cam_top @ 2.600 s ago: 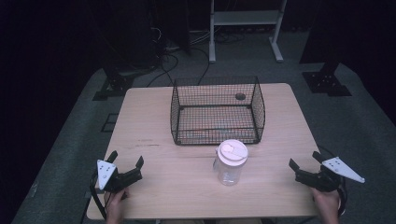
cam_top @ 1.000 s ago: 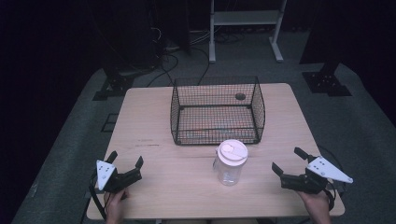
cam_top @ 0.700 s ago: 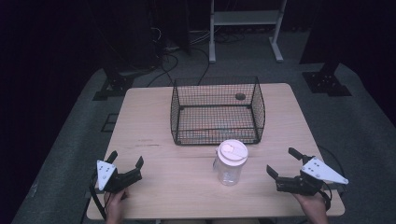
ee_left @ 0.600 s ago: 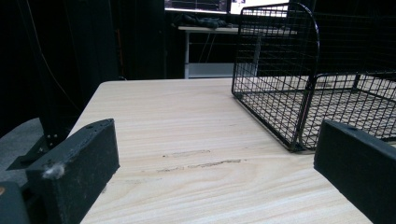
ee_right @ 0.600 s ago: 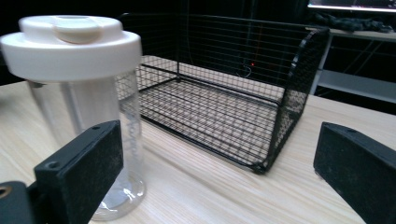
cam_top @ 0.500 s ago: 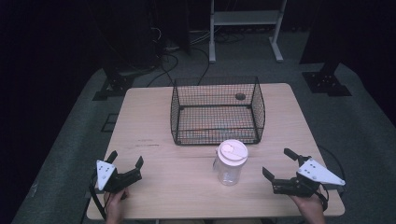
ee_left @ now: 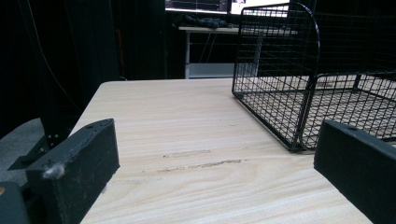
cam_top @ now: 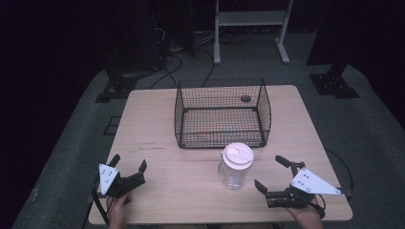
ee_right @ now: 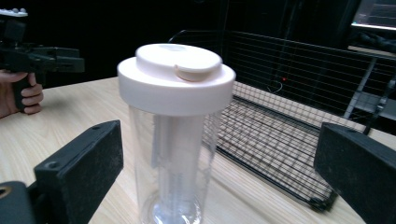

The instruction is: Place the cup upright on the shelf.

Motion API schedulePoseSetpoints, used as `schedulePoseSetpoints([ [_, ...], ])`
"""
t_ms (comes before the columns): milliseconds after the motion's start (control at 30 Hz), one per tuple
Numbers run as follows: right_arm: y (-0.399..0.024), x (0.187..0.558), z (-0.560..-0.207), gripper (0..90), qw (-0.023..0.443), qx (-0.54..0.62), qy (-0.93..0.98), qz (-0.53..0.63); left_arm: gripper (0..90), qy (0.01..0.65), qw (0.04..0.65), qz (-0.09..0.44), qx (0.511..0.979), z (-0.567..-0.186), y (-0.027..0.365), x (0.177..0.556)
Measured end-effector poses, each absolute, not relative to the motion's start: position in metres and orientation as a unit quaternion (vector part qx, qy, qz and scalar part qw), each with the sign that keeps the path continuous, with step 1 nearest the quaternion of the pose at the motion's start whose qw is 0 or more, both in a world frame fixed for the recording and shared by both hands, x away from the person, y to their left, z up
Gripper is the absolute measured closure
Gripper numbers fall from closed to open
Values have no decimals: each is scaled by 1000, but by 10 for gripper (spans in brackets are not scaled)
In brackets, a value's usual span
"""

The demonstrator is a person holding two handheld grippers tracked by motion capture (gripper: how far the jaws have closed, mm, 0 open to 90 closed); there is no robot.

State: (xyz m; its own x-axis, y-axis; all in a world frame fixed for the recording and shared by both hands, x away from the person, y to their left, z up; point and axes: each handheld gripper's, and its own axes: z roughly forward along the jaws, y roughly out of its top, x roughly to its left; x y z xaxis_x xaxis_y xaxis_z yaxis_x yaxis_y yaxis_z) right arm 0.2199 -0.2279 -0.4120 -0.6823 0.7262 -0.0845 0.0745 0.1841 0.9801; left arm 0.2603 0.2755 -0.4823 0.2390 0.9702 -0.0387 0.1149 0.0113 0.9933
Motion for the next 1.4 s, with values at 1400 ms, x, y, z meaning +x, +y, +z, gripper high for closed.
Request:
schedulePoseSetpoints([
  [1400, -168, 264, -411, 10, 266, 243, 741, 567, 0, 469, 536, 401, 576, -482, 276, 260],
])
